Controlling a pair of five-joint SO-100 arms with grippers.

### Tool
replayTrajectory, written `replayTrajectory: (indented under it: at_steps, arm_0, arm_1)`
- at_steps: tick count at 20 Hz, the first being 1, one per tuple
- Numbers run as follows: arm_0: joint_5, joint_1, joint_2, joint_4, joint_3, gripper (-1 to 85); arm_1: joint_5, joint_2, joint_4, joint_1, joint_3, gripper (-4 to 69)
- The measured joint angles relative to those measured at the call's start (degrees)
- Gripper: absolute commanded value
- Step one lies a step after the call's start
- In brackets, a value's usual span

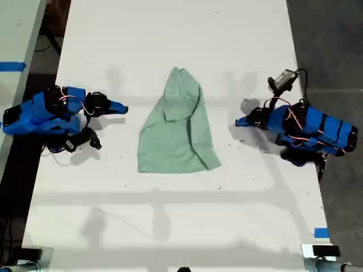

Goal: Fold t shirt

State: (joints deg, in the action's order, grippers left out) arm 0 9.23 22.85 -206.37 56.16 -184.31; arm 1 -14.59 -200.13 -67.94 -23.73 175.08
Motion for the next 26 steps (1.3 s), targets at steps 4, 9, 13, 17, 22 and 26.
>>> replayTrajectory:
  at_steps: [4,9,13,17,22,26]
  arm_0:
    - [-5.01,-15.29,21.01,-2.37,17.23,-0.1]
    - [-1.93,-13.10,18.37,6.15,16.26,-0.1]
    - [-2.72,-14.59,12.13,6.06,27.42,9.1]
    - [-12.57,-22.32,59.50,8.26,51.15,17.1]
    - [-21.97,-28.04,98.79,8.00,67.06,17.5]
    - [-23.29,-27.86,109.34,5.71,69.87,15.7]
  arm_1:
    - [5.36,-0.09,-6.42,6.59,0.00,2.0]
    - [5.54,-0.09,-6.68,7.47,0.00,2.0]
    - [5.54,-0.09,-6.68,7.47,0.00,2.0]
    - [5.54,-0.09,-6.68,7.47,0.00,2.0]
    - [5.54,-0.09,-6.68,7.47,0.00,2.0]
    - [5.54,-0.09,-6.68,7.47,0.00,2.0]
